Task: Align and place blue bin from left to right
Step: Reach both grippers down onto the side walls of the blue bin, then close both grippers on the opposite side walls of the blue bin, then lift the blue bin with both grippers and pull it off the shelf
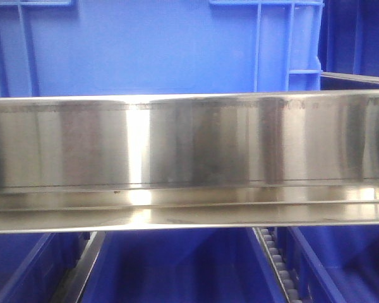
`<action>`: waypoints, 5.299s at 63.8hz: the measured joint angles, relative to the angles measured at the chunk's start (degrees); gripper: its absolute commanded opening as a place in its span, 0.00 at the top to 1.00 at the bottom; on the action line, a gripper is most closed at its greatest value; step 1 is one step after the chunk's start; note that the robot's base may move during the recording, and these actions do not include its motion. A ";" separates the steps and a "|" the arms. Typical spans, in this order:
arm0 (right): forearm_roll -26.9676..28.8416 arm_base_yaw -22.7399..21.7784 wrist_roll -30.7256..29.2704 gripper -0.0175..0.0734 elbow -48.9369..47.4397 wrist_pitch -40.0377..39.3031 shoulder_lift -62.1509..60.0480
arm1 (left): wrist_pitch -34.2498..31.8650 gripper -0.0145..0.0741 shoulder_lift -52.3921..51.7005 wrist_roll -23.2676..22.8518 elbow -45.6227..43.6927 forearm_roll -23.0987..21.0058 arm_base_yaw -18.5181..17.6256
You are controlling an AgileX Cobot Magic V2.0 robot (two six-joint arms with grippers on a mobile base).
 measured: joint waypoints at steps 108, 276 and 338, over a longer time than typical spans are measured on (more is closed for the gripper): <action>-24.99 11.56 23.09 0.19 -32.85 9.56 51.40 | -4.42 0.18 37.41 -12.94 -19.04 9.53 -1.72; -25.08 11.17 24.01 0.89 -38.01 13.15 46.45 | 0.12 0.85 32.71 -17.73 -19.18 8.32 -0.42; -24.52 11.38 24.70 0.89 -38.01 15.28 44.33 | 6.39 0.85 32.71 -18.52 -26.80 8.92 -0.56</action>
